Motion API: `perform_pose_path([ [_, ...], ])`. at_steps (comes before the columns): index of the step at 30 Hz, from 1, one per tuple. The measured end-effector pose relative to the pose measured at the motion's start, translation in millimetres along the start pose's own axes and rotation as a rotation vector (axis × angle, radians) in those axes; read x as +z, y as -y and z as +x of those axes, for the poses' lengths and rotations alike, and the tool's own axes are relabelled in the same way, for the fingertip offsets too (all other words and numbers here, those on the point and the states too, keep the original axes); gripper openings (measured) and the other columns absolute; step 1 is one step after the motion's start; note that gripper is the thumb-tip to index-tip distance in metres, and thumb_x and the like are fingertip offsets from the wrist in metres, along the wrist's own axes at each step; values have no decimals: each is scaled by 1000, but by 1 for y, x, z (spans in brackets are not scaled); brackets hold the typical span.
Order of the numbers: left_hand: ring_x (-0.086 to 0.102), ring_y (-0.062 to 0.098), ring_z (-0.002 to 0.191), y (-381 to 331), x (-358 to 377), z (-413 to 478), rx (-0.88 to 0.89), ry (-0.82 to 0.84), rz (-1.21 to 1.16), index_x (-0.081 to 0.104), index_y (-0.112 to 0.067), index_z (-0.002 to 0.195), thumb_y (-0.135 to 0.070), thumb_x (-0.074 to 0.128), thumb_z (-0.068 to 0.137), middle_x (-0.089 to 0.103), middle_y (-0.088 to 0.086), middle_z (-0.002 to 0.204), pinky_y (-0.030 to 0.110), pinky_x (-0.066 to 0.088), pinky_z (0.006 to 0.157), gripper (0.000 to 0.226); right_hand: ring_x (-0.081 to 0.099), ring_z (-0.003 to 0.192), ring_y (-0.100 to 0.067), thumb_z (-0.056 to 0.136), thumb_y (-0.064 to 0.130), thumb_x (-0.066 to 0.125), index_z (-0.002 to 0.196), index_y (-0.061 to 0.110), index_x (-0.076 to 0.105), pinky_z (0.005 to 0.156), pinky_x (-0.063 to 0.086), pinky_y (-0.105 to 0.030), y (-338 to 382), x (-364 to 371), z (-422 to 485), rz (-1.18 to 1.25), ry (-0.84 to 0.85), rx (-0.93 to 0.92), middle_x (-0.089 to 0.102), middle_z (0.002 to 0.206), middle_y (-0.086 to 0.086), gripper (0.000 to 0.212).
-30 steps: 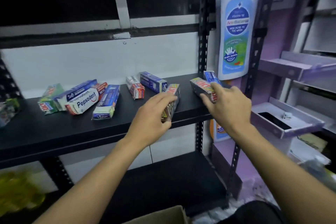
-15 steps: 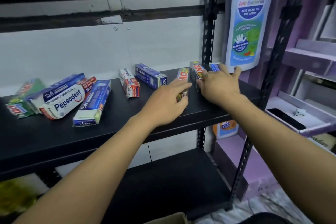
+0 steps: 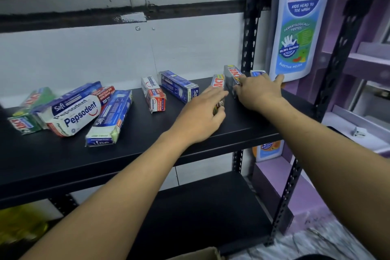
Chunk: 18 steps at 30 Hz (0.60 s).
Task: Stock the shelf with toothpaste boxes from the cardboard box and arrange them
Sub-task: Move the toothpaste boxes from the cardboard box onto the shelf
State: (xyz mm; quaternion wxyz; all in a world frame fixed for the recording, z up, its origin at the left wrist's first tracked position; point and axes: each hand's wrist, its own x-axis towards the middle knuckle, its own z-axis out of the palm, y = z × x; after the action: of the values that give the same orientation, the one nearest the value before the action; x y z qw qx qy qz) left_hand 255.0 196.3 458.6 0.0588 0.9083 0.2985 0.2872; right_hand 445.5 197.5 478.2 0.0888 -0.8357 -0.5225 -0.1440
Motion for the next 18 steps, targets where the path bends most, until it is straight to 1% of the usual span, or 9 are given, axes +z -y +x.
perform_pose_path([
  [2, 20, 13, 149, -2, -1, -2, -5, 8, 31, 43, -19, 148, -24, 47, 99, 35, -3, 158, 27, 19, 118, 49, 40, 131, -34, 100, 50, 26, 142, 22, 38, 107, 13, -64, -1, 2, -2, 25, -6, -6, 56, 131, -9, 52],
  [4, 19, 17, 150, -4, -2, -5, -4, 5, 67, 38, -18, 151, -26, 46, 100, 30, -3, 160, 29, 18, 119, 52, 33, 139, -33, 99, 56, 29, 151, 26, 24, 107, 13, -65, -3, 1, -8, 50, -16, -13, 45, 146, -5, 60],
  [5, 20, 19, 149, -4, -3, -8, 5, -15, 83, 37, -19, 151, -27, 48, 100, 29, -5, 161, 30, 19, 119, 53, 30, 141, -33, 97, 59, 31, 152, 27, 20, 107, 14, -63, -5, 1, -15, 74, -44, -16, 41, 150, -3, 64],
  [6, 22, 20, 148, -4, -5, -12, 21, -45, 96, 38, -19, 151, -27, 50, 99, 29, -6, 160, 32, 22, 119, 54, 30, 141, -32, 96, 60, 33, 152, 26, 21, 106, 17, -61, -7, 0, -24, 107, -99, -24, 41, 151, -2, 66],
  [7, 26, 21, 146, -5, -8, -17, 40, -80, 105, 40, -19, 149, -28, 52, 97, 33, -6, 159, 33, 24, 119, 55, 33, 139, -32, 95, 60, 36, 151, 26, 27, 104, 20, -58, -8, -1, -36, 148, -173, -40, 44, 148, -1, 65],
  [9, 34, 20, 141, -9, -15, -32, 66, -150, 117, 48, -19, 144, -28, 57, 93, 43, -5, 153, 35, 30, 116, 53, 40, 131, -32, 93, 56, 44, 143, 26, 41, 99, 26, -53, -7, -3, -68, 219, -316, -97, 53, 140, 2, 58],
  [11, 42, 19, 133, -16, -25, -52, 87, -212, 134, 54, -19, 139, -30, 59, 90, 52, -6, 145, 37, 36, 111, 50, 45, 124, -29, 91, 54, 49, 136, 28, 50, 95, 29, -50, -2, -5, -102, 271, -402, -161, 57, 136, 6, 52],
  [15, 53, 18, 115, -29, -48, -97, 102, -322, 147, 62, -17, 127, -29, 61, 87, 63, -7, 126, 38, 46, 97, 42, 46, 121, -22, 87, 48, 56, 128, 31, 57, 93, 28, -41, 21, -13, -165, 393, -504, -255, 58, 130, 11, 44],
  [18, 57, 20, 105, -26, -55, -138, 79, -365, 184, 65, -15, 119, -27, 62, 87, 66, -4, 115, 41, 47, 88, 35, 48, 113, -21, 86, 43, 58, 121, 29, 62, 87, 31, -37, 45, -8, -207, 488, -510, -331, 60, 121, 11, 38],
])
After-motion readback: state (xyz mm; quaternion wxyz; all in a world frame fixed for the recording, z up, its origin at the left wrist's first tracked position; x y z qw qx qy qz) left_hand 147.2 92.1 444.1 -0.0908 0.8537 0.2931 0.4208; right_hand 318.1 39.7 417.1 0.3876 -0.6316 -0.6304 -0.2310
